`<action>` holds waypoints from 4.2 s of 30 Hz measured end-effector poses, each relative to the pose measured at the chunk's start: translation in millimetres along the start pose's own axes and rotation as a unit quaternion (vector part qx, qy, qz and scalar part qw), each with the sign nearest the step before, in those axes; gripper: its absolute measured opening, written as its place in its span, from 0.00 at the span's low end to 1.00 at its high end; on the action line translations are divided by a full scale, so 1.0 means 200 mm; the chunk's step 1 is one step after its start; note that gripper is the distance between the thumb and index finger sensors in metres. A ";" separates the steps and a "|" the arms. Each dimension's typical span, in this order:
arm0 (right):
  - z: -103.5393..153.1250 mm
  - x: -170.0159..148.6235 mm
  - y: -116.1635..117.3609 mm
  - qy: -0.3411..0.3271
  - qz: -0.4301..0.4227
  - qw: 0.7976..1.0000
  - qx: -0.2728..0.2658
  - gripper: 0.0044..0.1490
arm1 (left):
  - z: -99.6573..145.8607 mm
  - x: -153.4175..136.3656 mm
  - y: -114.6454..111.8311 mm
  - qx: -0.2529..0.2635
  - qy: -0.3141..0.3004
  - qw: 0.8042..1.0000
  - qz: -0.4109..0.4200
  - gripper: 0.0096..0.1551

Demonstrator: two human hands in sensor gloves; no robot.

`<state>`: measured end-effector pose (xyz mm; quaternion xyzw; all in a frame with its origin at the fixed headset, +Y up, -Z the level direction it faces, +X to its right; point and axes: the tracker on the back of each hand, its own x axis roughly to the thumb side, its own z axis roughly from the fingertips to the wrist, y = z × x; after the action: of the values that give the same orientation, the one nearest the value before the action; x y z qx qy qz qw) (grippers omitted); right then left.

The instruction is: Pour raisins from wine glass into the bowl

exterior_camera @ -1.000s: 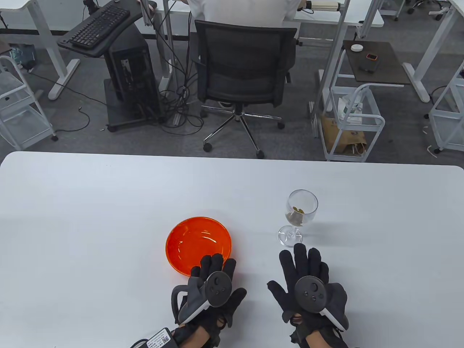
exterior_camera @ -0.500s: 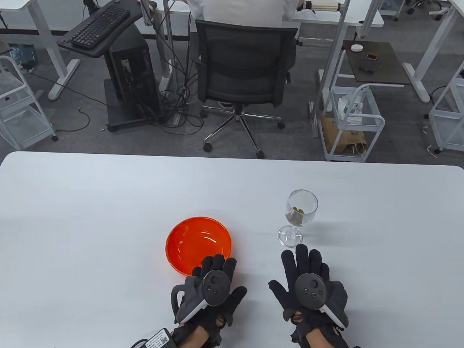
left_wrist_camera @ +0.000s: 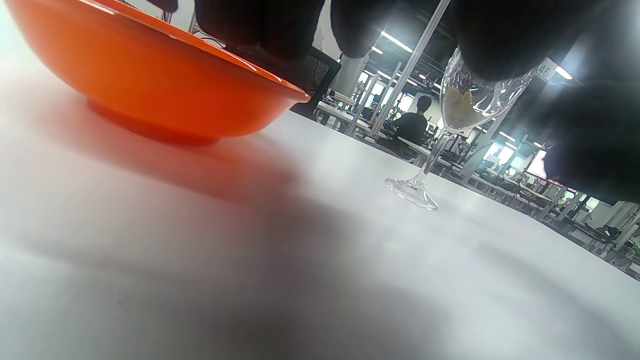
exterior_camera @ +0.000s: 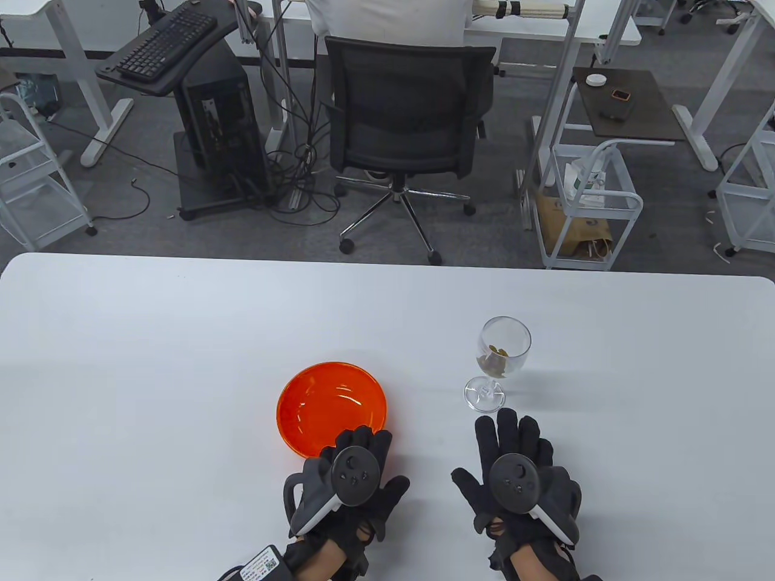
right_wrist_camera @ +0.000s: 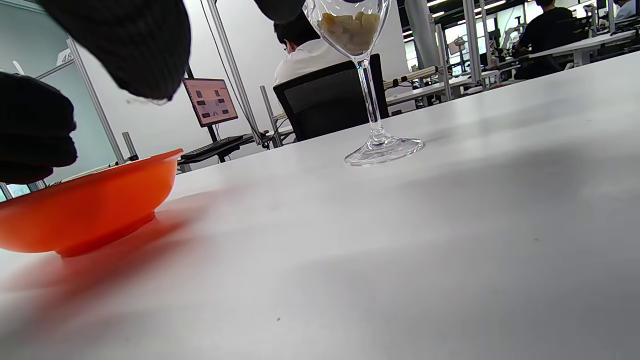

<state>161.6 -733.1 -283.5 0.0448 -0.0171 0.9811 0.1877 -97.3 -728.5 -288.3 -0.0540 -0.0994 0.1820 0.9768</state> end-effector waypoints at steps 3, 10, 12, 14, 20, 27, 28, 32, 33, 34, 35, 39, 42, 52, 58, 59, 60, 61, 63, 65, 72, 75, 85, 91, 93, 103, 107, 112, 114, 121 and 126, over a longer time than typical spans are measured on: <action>-0.01 0.00 0.00 0.006 0.009 1.000 0.000 0.56 | 0.00 0.00 0.00 -0.002 0.000 1.000 0.003 0.48; -0.03 -0.04 0.01 0.021 0.012 1.000 0.005 0.55 | 0.00 0.00 0.00 -0.010 -0.002 1.000 0.005 0.47; -0.05 -0.06 0.01 0.028 0.015 0.999 0.004 0.56 | -0.01 0.01 -0.01 -0.015 -0.003 1.000 0.005 0.47; -0.05 -0.09 0.01 0.043 0.015 0.999 0.002 0.55 | -0.01 0.01 -0.01 -0.020 -0.005 1.000 0.005 0.47; -0.08 -0.17 0.01 0.076 0.018 0.997 0.000 0.55 | 0.00 0.02 -0.01 -0.023 -0.012 1.000 0.008 0.48; -0.10 -0.20 0.03 0.093 0.024 0.995 0.006 0.55 | 0.00 0.02 0.00 -0.019 -0.014 1.000 0.010 0.47; -0.10 -0.20 0.03 0.094 0.023 0.995 0.005 0.55 | 0.00 0.02 -0.01 -0.021 -0.014 1.000 0.010 0.47; -0.11 -0.23 0.02 0.108 0.004 0.994 0.001 0.55 | 0.01 0.03 -0.02 -0.031 -0.015 0.999 0.007 0.48; -0.11 -0.24 0.03 0.112 -0.011 0.994 0.002 0.56 | 0.01 0.04 -0.02 -0.031 -0.016 0.999 0.005 0.48; -0.11 -0.26 0.03 0.119 -0.039 0.992 0.000 0.58 | 0.01 0.04 -0.02 -0.031 -0.017 0.999 0.004 0.48; -0.11 -0.27 0.03 0.124 -0.058 0.991 -0.007 0.59 | 0.01 0.04 -0.02 -0.031 -0.017 0.999 0.005 0.48; -0.11 -0.33 0.03 0.150 -0.134 0.979 -0.017 0.61 | 0.02 0.05 -0.01 -0.026 -0.021 0.999 0.000 0.48; -0.12 -0.36 0.02 0.162 -0.166 0.973 -0.012 0.61 | 0.02 0.06 0.01 -0.018 -0.024 1.000 0.003 0.48; -0.23 -0.36 -0.02 0.176 -0.225 0.958 -0.011 0.60 | 0.03 0.07 0.01 -0.011 -0.032 0.999 -0.003 0.48; -0.35 -0.35 0.01 0.192 -0.273 0.943 -0.004 0.60 | 0.03 0.08 0.02 0.001 -0.040 0.999 -0.004 0.47; -0.36 -0.35 0.01 0.192 -0.281 0.940 -0.001 0.61 | 0.04 0.09 0.02 0.003 -0.041 0.999 -0.004 0.48; -0.39 -0.35 0.02 0.194 -0.296 0.935 -0.001 0.61 | 0.04 0.09 0.02 0.009 -0.043 0.999 -0.002 0.48; -0.41 -0.35 0.03 0.198 -0.308 0.930 -0.004 0.61 | 0.04 0.09 0.02 0.014 -0.046 0.999 0.000 0.47; -0.44 -0.35 0.04 0.203 -0.326 0.923 -0.012 0.61 | 0.04 0.09 0.02 0.022 -0.051 0.998 0.006 0.47; -0.47 -0.36 0.05 0.212 -0.328 0.921 -0.014 0.61 | 0.04 0.09 0.03 0.030 -0.060 0.998 0.011 0.47; -0.55 -0.36 0.10 0.238 -0.363 0.900 -0.021 0.56 | 0.07 0.12 0.05 0.063 -0.080 0.995 0.010 0.47; -0.58 -0.35 0.12 0.242 -0.367 0.898 -0.018 0.54 | 0.08 0.13 0.05 0.067 -0.086 0.994 0.006 0.46; -0.64 -0.33 0.17 0.261 -0.378 0.887 -0.036 0.38 | 0.08 0.13 0.05 0.064 -0.087 0.994 0.002 0.46; -0.67 -0.34 0.19 0.262 -0.386 0.883 -0.041 0.26 | 0.07 0.12 0.06 0.057 -0.084 0.995 -0.005 0.46; -0.67 -0.35 0.19 0.264 -0.401 0.876 -0.040 0.25 | 0.07 0.12 0.06 0.057 -0.083 0.995 -0.004 0.46; -0.62 -0.36 0.16 0.259 -0.442 0.856 -0.065 0.22 | 0.07 0.12 0.06 0.049 -0.080 0.996 0.002 0.46; -0.58 -0.33 0.14 0.243 -0.463 0.851 -0.052 0.23 | 0.07 0.12 0.06 0.046 -0.078 0.996 0.009 0.46; -0.48 -0.25 0.10 0.216 -0.461 0.860 -0.037 0.23 | 0.07 0.11 0.06 0.040 -0.075 0.996 0.022 0.46; -0.43 -0.20 0.07 0.208 -0.454 0.866 -0.026 0.23 | 0.07 0.11 0.06 0.037 -0.073 0.996 0.032 0.45; -0.25 -0.04 0.02 0.161 -0.458 0.874 0.012 0.23 | 0.06 0.09 0.08 0.034 -0.066 0.996 0.054 0.46; -0.14 0.06 0.01 0.119 -0.426 0.896 0.030 0.24 | 0.07 0.07 0.10 0.039 -0.067 0.995 0.069 0.46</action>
<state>148.4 -728.5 -310.4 -0.0633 0.0554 0.8052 0.5871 -93.5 -704.3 -275.2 -0.0099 -0.1530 0.2560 0.9545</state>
